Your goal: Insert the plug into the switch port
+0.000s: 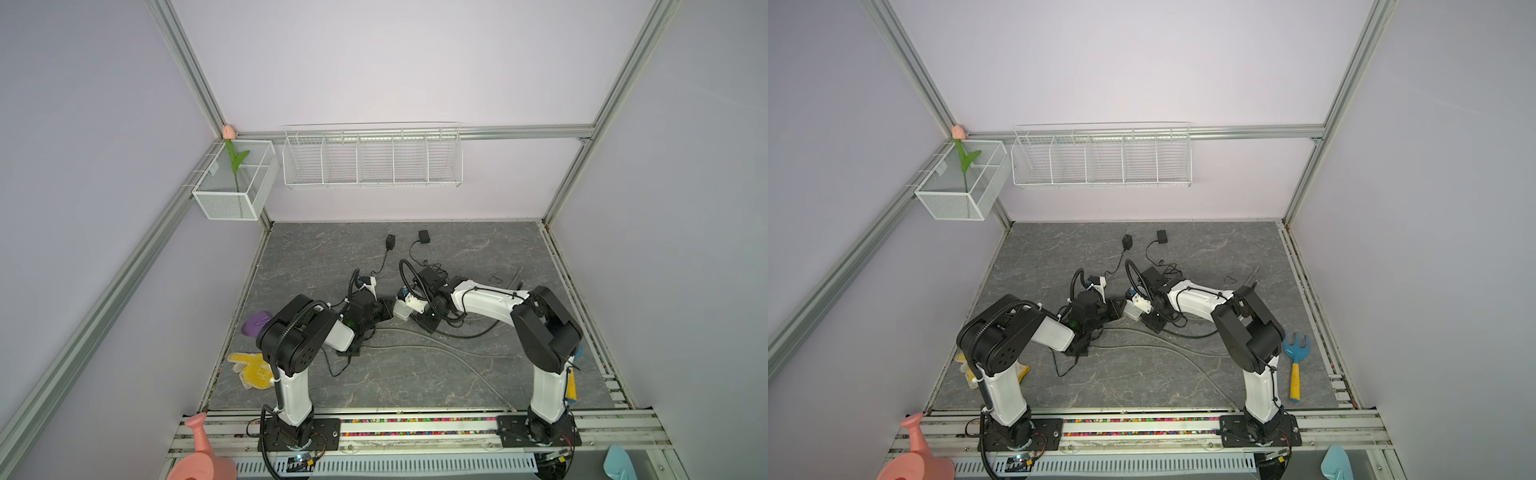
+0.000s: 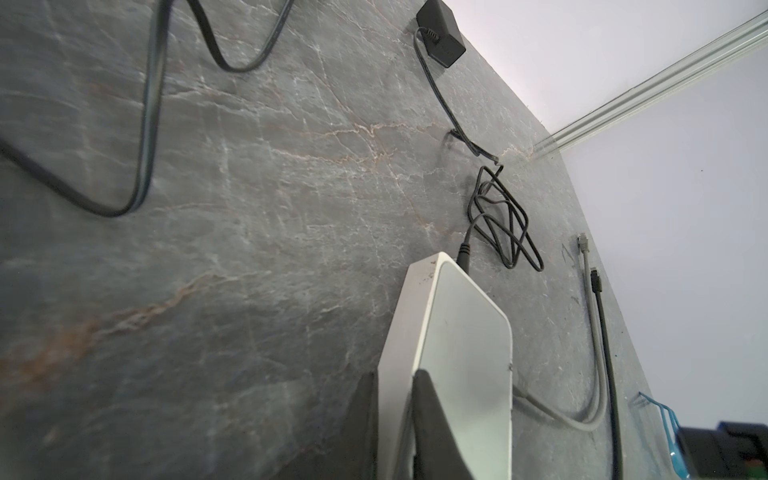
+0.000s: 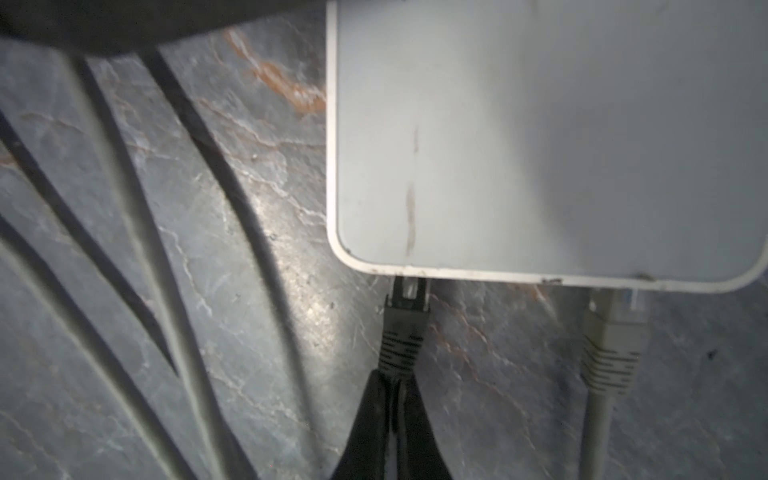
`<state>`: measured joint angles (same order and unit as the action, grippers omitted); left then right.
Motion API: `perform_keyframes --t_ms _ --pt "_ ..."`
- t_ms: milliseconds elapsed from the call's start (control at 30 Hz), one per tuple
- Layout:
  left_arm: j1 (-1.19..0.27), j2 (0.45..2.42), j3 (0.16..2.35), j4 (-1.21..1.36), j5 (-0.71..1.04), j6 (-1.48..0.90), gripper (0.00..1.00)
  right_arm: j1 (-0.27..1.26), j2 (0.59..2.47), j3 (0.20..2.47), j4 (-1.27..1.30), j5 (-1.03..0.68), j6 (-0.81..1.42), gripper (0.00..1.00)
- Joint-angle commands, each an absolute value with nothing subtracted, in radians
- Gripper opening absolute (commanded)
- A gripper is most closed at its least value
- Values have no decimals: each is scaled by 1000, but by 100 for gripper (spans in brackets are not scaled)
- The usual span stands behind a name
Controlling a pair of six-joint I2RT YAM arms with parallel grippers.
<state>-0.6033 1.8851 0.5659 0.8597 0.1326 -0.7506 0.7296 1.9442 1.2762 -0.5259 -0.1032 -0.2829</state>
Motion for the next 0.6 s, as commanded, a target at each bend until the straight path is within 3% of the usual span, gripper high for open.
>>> perform_keyframes --t_ms 0,567 --pt "-770 1949 526 573 493 -767 14 770 1998 1403 156 -310 -286 7" --pt "-771 1927 575 478 498 -725 14 770 1960 1345 132 -193 -355 7"
